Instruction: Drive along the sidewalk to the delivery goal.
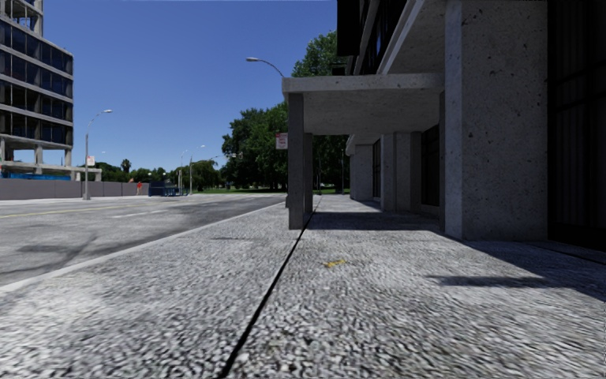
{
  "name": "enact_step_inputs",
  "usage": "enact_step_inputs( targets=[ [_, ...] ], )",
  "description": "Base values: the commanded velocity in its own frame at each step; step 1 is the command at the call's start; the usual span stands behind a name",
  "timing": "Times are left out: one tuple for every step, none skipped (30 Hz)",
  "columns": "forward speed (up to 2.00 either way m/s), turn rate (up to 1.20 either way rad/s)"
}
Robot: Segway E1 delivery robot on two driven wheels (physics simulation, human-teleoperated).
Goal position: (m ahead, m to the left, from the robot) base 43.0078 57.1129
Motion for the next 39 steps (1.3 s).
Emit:
enact_step_inputs(
  targets=[
    [1.97,0.0],
    [1.96,0.0],
    [1.96,0.0],
    [1.96,-0.03],
    [1.96,-0.03],
    [1.96,-0.22],
    [1.96,-0.31],
    [1.96,-0.31],
    [1.96,-0.34],
    [1.96,-0.35],
    [1.96,-0.35],
    [1.96,-0.35],
    [1.96,-0.35],
    [1.96,-0.35],
    [1.96,-0.35],
    [1.96,-0.35],
    [1.96,-0.35],
    [1.96,-0.35],
    [1.96,-0.35],
    [1.96,-0.35],
    [1.96,-0.35],
    [1.95,-0.35],
    [1.95,-0.35],
    [1.95,-0.35],
    [1.94,-0.35],
    [1.94,-0.35],
    [1.94,-0.35],
    [1.94,-0.35],
    [1.94,-0.35],
    [1.94,-0.35],
    [1.94,-0.35],
    [1.94,-0.34],
    [1.94,-0.34],
    [1.94,-0.22],
    [1.94,-0.1],
    [1.94,-0.07],
    [1.94,-0.07],
    [1.94,-0.07],
    [1.94,0.0]
  ],
)
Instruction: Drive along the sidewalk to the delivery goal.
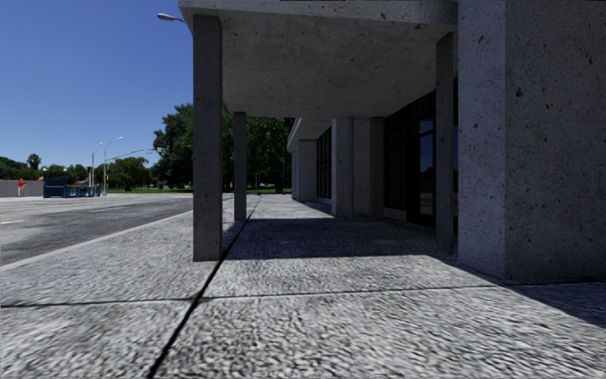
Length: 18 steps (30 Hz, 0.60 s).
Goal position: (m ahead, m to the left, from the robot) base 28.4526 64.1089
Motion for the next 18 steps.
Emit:
enact_step_inputs(
  targets=[
    [1.94,0.0],
    [1.94,0.0],
    [1.93,0.0],
    [1.91,0.0],
    [1.88,0.0],
    [1.88,0.0],
    [1.88,0.0],
    [1.87,0.0],
    [1.87,0.0],
    [1.87,0.0],
    [1.87,0.0],
    [1.87,0.0],
    [1.87,0.0],
    [1.87,0.0],
    [1.87,0.0],
    [1.88,0.0],
    [1.88,0.0],
    [1.88,0.0]
  ],
)
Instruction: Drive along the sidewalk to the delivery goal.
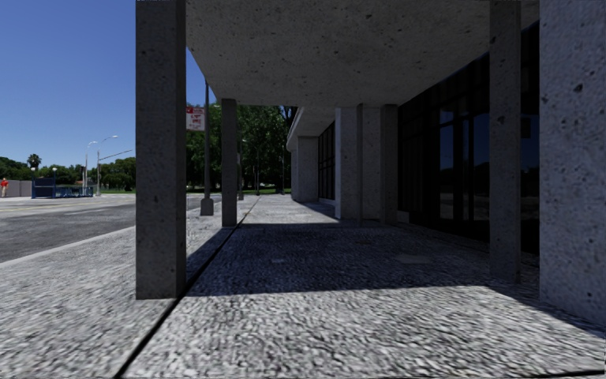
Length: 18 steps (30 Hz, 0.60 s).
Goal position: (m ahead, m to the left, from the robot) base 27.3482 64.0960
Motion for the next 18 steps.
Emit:
enact_step_inputs(
  targets=[
    [1.88,0.0],
    [1.89,0.0],
    [1.89,0.0],
    [1.91,0.0],
    [1.91,0.0],
    [1.92,0.0],
    [1.92,0.0],
    [1.92,0.0],
    [1.93,0.0],
    [1.93,0.0],
    [1.93,0.0],
    [1.93,0.0],
    [1.93,0.0],
    [1.93,0.0],
    [1.93,0.0],
    [1.94,0.0],
    [1.97,0.0],
    [1.97,0.0]
  ],
)
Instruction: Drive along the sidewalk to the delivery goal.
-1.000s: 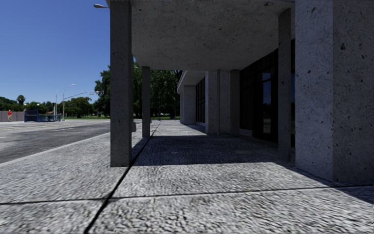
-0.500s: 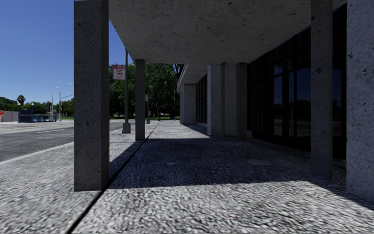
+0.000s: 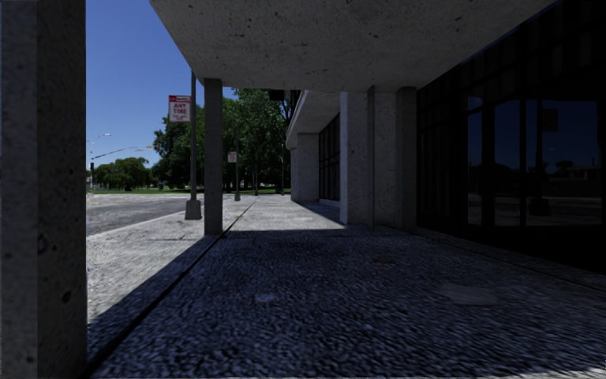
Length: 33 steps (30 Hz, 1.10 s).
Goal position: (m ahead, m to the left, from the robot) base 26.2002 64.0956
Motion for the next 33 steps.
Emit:
enact_step_inputs(
  targets=[
    [1.98,0.0],
    [1.98,0.0],
    [1.99,0.0],
    [1.99,0.0],
    [2.0,0.0],
    [2.0,0.0],
    [2.0,0.0],
    [2.0,0.0],
    [2.0,0.09],
    [2.0,0.26],
    [2.0,0.26],
    [2.0,0.34],
    [2.0,0.36],
    [2.0,0.36],
    [2.0,0.36],
    [2.0,0.36],
    [2.0,0.36],
    [2.0,0.36],
    [2.0,0.36],
    [2.0,0.36],
    [2.0,0.36],
    [2.0,0.37],
    [2.0,0.37],
    [2.0,0.42],
    [2.0,0.46],
    [2.0,0.47],
    [2.0,0.47],
    [2.0,0.47],
    [2.0,0.38],
    [2.0,0.0],
    [2.0,0.0],
    [2.0,0.0],
    [2.0,0.0]
  ],
)
